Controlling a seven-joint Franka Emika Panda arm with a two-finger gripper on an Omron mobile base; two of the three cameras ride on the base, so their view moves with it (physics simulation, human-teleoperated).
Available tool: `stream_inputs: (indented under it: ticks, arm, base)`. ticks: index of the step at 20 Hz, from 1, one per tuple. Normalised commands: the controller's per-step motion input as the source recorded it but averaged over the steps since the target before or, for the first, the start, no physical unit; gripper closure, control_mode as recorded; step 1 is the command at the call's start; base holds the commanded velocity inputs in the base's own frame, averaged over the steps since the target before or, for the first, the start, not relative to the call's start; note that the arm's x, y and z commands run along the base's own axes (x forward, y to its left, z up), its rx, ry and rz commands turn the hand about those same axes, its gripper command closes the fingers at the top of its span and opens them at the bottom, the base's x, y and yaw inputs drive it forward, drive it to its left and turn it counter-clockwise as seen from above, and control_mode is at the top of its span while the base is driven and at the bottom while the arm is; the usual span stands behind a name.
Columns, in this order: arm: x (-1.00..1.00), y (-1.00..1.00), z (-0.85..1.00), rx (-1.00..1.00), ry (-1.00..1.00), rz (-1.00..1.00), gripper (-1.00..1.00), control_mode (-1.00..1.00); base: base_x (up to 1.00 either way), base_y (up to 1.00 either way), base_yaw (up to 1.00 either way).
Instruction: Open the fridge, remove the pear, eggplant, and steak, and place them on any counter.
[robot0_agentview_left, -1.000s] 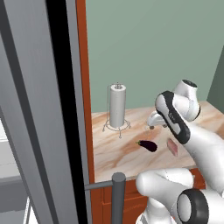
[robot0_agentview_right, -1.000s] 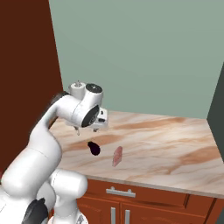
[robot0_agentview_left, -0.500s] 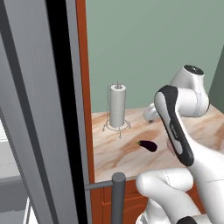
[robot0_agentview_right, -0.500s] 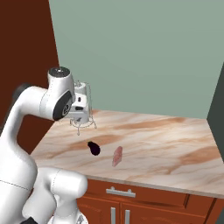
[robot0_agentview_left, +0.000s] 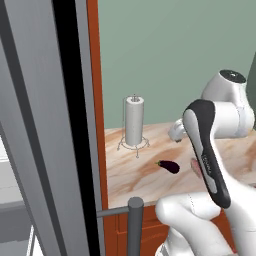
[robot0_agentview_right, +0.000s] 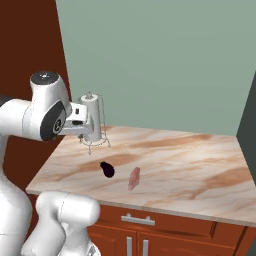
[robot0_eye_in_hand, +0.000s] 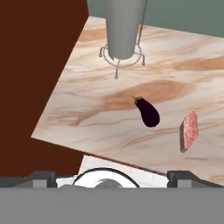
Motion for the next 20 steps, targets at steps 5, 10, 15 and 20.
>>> stream_inputs:
  ticks: [5,10,15,20]
  arm:
    - [-0.77,0.00,0.27,0.00,-0.19,0.00,-1.00,-1.00]
    - [-0.64,0.00,0.20,0.00,-0.17,0.00,-1.00,-1.00]
    - [-0.20,0.00,0.06,-0.01,-0.02,0.00,-1.00,1.00]
    - [0.00,0.00,0.00,0.00,0.00,0.00,-1.00,1.00]
  base:
    - [0.00,0.00,0.00]
    - [0.00,0.00,0.00]
    - [-0.30,-0.03,0.00]
    - [-0.81,-0.26,0.00]
